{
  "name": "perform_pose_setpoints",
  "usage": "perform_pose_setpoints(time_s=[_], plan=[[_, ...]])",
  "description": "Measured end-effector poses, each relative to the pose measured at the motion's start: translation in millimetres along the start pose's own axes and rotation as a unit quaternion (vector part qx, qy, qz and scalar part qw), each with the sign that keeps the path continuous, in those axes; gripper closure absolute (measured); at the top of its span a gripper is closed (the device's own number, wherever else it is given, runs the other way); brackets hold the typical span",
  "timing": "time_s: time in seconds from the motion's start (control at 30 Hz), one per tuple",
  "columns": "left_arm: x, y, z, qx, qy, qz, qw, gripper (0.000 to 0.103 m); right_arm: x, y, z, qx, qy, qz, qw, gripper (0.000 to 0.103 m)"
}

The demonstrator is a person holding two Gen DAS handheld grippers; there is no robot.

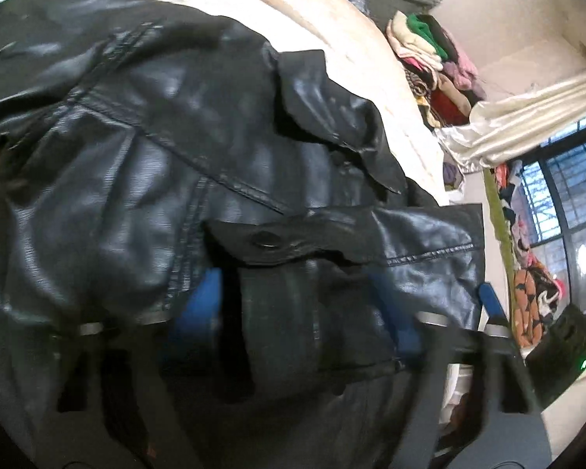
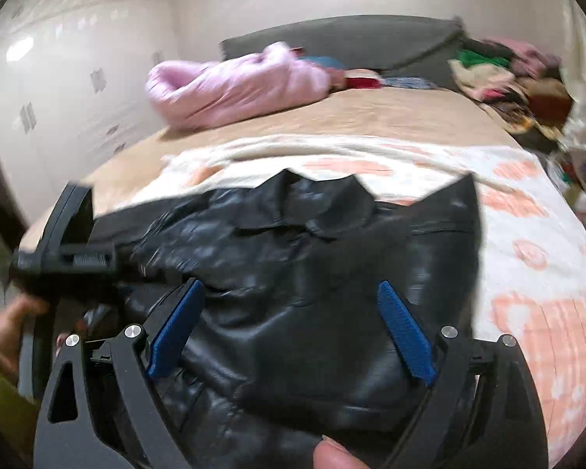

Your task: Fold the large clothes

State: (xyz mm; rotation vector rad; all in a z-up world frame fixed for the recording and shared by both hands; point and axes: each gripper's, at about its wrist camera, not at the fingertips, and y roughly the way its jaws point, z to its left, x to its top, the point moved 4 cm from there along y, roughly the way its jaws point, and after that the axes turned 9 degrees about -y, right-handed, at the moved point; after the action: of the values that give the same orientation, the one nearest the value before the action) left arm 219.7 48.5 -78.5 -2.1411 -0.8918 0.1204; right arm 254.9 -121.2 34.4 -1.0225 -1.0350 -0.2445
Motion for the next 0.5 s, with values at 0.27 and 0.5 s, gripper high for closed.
perform_pose_setpoints(time_s=[0.27, 0.5], plan=[[-7.0, -14.8, -36.0, -0.007, 0.071, -0.038, 0.9968, 0.100, 2.6, -22.7, -31.0, -0.039, 0.038, -0.028, 0.998, 0.019], [4.1, -87.4, -112.5, -0.094, 0.135, -0.090, 0.9823, 0.103, 6.7, -57.9, -67.9, -0.076, 0.090, -0.082, 0.990, 0.021]])
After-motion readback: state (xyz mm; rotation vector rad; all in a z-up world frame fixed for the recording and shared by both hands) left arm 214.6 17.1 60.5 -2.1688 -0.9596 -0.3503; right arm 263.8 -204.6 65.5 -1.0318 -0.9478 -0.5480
